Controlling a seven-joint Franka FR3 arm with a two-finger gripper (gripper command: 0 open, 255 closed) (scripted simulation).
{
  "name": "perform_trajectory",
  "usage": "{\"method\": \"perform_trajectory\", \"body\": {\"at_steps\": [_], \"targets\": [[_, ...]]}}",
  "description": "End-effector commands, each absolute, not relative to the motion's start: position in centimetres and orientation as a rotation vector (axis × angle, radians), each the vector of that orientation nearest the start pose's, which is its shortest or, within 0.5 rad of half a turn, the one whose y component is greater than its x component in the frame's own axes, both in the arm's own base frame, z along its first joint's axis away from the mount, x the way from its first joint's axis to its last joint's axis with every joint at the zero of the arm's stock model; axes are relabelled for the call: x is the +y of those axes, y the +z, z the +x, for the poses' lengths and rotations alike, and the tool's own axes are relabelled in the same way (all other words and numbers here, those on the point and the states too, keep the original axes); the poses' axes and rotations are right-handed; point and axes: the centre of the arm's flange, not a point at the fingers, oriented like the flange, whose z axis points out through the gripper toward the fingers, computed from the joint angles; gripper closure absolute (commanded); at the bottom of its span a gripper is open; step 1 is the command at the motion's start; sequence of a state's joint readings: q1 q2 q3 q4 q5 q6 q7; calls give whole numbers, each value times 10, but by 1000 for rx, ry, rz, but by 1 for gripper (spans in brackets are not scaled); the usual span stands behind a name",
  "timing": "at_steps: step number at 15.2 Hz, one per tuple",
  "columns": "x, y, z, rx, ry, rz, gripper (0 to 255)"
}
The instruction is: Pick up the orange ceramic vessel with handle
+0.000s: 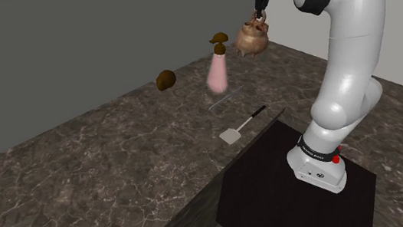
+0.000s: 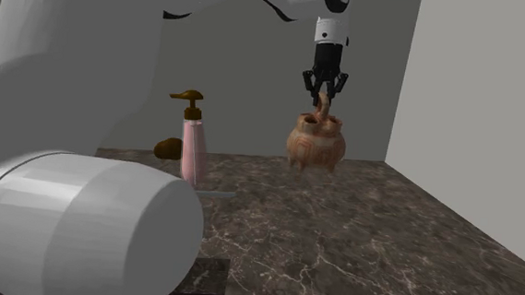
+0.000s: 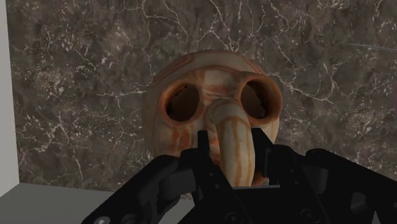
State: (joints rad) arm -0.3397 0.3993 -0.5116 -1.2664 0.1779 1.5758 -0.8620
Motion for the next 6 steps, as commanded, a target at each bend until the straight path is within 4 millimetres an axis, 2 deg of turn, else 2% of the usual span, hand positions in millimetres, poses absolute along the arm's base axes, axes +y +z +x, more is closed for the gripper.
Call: {"method": "perform_trajectory", "body": {"at_steps": [1,4,6], "targets": [[-437,561,494,-56,53,-3122,255],[-437,577,494,-56,53,-3122,255],[-437,578,494,-56,53,-3122,255]]}}
